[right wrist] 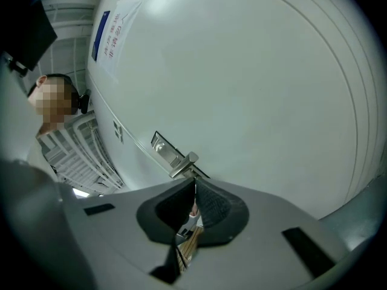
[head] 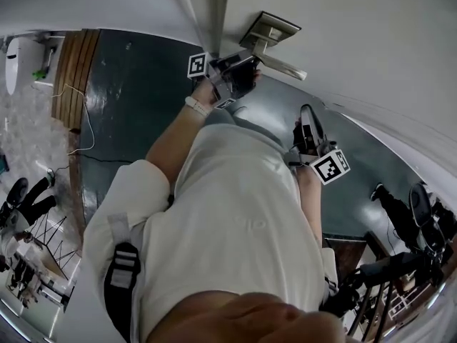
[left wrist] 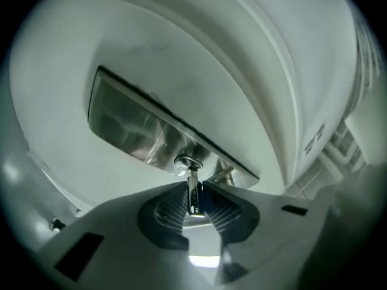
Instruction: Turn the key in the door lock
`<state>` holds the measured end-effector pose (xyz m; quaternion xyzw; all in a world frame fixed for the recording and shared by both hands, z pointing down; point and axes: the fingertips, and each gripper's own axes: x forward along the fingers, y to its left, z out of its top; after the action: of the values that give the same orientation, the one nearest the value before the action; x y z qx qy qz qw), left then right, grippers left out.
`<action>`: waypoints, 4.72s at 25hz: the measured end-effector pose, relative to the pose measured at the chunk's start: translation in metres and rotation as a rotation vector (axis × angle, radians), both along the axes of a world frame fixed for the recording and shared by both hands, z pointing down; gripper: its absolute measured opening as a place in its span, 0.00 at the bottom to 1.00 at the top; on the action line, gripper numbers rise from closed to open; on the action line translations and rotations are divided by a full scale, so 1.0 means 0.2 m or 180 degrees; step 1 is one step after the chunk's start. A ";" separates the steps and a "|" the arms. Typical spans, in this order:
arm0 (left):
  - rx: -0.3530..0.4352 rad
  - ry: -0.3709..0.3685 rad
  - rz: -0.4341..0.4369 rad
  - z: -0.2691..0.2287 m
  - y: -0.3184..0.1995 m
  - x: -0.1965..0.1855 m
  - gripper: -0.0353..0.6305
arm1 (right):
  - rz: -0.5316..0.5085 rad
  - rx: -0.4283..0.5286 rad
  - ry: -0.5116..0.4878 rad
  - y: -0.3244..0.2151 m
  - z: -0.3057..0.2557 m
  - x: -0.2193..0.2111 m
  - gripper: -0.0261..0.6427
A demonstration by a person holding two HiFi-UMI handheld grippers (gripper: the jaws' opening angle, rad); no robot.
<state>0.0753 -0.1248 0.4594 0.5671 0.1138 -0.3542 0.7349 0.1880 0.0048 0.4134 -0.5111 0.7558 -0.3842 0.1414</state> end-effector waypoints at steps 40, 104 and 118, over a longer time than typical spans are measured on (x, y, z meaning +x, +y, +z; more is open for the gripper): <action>0.2606 -0.4367 -0.0299 0.11 -0.02 -0.02 0.13 | -0.0077 0.0000 -0.0155 0.01 0.01 -0.02 0.07; 0.0473 0.0575 0.0106 0.02 0.03 0.01 0.22 | 0.0113 -0.0091 -0.0012 -0.01 0.03 0.01 0.07; -0.0380 0.1744 -0.0056 0.04 0.00 0.05 0.12 | 0.0093 -0.0201 0.0003 -0.02 0.08 -0.03 0.07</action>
<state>0.0847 -0.1241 0.4667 0.4068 0.2822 -0.5068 0.7057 0.1820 0.0015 0.4287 -0.5264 0.7358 -0.4055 0.1305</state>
